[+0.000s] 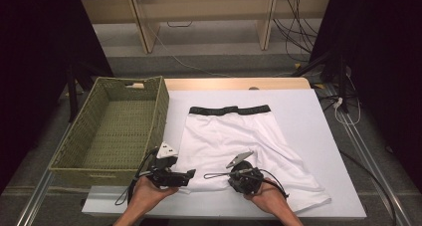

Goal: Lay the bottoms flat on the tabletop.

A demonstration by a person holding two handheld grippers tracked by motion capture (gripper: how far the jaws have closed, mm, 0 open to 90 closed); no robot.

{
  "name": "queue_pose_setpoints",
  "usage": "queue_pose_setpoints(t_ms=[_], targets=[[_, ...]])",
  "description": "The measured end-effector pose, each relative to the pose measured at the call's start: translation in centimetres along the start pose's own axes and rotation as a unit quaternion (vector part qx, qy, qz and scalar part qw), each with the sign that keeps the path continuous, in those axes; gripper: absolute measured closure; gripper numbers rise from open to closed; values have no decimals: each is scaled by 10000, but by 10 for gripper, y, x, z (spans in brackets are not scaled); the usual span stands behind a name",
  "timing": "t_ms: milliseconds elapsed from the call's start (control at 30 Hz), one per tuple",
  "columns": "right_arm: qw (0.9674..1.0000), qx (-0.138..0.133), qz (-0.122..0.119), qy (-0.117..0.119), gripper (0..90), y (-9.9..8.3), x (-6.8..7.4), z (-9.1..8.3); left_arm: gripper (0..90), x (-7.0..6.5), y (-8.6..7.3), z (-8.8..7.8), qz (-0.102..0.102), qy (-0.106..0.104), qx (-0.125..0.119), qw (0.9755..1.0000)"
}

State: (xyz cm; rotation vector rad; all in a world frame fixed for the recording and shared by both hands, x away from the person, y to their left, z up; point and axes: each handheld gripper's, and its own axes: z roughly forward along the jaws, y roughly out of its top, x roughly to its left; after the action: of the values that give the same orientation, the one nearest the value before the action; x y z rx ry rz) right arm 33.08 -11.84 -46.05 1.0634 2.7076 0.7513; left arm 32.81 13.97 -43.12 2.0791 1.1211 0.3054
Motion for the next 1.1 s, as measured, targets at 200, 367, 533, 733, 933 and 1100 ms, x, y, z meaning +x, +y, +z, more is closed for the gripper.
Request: queue_pose_setpoints(t_ms=[200,367,533,733,933,1100], targets=[[9945,-738,740,-72,894,24,-31,-23,227,0,1,-1,-89,-50,-82,9999],[9913,-745,1036,-321,891,50,-52,-2,229,0,0,1,-58,-52,-61,10000],[9928,-413,888,-696,888,61,-55,29,235,-1,0,0,-30,-82,-71,9999],[9929,-519,950,-487,652,60,-57,21,238,-4,0,0,22,-108,-59,9999],[9928,-888,753,-269,495,44,-43,-23,238,-1,1,-1,-26,-81,-106,9999],[9964,-577,617,-48,532,24,-29,-18,237,-2,1,-1,-14,-77,-99,9999]])
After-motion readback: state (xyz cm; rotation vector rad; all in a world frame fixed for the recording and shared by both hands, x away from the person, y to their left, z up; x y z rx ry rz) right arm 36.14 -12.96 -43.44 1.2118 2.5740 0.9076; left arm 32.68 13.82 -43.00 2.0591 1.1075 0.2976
